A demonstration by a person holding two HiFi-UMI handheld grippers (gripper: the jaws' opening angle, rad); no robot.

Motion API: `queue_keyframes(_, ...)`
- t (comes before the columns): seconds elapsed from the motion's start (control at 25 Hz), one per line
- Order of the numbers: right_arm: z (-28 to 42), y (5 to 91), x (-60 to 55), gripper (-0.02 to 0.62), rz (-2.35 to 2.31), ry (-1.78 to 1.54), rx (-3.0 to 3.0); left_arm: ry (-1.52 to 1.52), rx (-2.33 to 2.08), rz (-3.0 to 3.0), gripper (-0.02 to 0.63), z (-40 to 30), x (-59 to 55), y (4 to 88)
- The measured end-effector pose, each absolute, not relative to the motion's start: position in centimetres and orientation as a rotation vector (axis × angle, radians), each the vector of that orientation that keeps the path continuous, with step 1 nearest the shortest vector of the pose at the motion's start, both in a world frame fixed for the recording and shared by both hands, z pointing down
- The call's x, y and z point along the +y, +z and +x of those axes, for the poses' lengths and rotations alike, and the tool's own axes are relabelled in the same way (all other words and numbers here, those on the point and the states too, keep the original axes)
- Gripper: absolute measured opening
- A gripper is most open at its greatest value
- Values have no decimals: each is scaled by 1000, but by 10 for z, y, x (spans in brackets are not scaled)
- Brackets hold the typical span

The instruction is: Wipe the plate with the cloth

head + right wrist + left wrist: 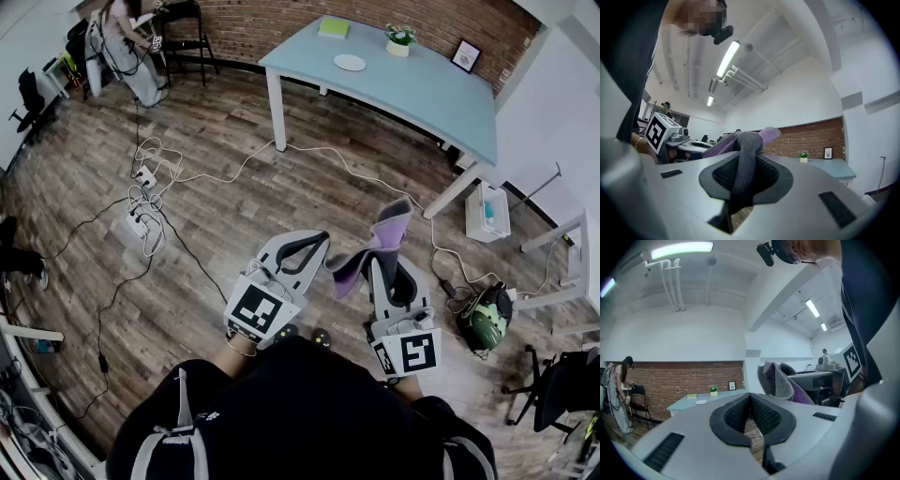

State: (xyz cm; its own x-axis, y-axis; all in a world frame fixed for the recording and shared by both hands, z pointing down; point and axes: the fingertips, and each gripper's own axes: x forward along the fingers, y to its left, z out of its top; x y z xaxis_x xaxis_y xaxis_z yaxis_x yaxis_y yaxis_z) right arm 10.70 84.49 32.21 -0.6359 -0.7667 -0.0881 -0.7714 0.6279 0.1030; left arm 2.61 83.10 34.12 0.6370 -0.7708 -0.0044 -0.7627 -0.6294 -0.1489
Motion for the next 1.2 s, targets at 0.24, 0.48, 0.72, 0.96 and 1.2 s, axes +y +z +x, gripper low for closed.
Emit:
queue_keyframes(0.24, 108, 325, 850, 61, -1325, 196, 2801, -96, 1280, -2726, 0, 27, 836, 345)
queue_keyframes(0.48, 119, 325, 850, 60, -1337, 202, 2788, -162, 1246, -2682, 0, 40, 839, 347)
queue_keyframes(0.72, 140, 322, 839, 60, -1377, 157, 2723, -144, 1247, -2705, 0, 53, 831, 348)
queue_keyframes(0.96, 174, 324, 834, 60, -1392, 125, 2701, -129, 1258, -2719, 0, 76, 821, 352)
queue_keyframes(1.2, 204, 329, 823, 60, -1375, 92, 2700, -117, 1275, -2733, 0, 103, 814, 356)
